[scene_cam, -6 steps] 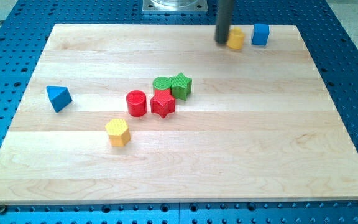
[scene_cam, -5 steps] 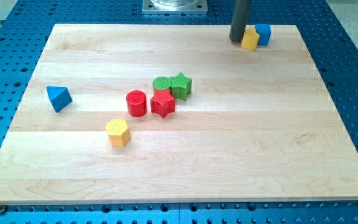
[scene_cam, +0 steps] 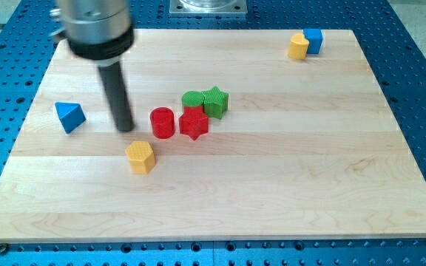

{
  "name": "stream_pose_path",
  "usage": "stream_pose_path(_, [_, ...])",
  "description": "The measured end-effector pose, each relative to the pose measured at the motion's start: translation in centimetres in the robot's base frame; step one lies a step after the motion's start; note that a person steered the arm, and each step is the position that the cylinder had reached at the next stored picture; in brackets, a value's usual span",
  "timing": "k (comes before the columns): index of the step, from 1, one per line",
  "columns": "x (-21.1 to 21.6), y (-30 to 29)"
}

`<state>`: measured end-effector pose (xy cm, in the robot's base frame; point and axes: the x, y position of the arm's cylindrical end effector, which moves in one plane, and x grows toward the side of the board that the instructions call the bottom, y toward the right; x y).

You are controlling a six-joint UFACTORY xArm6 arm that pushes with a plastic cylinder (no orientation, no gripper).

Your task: Place the blue triangle top left to the yellow heart

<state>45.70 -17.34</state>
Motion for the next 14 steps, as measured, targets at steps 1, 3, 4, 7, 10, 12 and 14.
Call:
stream_pose_path(1, [0.5, -7.5])
stream_pose_path(3, [-10.4, 2.7])
stream_pose_path(4, [-12.8, 8.4])
stream_pose_path(7, [-14.2, 15.5])
stream_pose_path(10, [-14.4, 26.4])
stream_pose_path(12, [-13.7, 23.1])
stream_pose_path(14, [-19.4, 30.8])
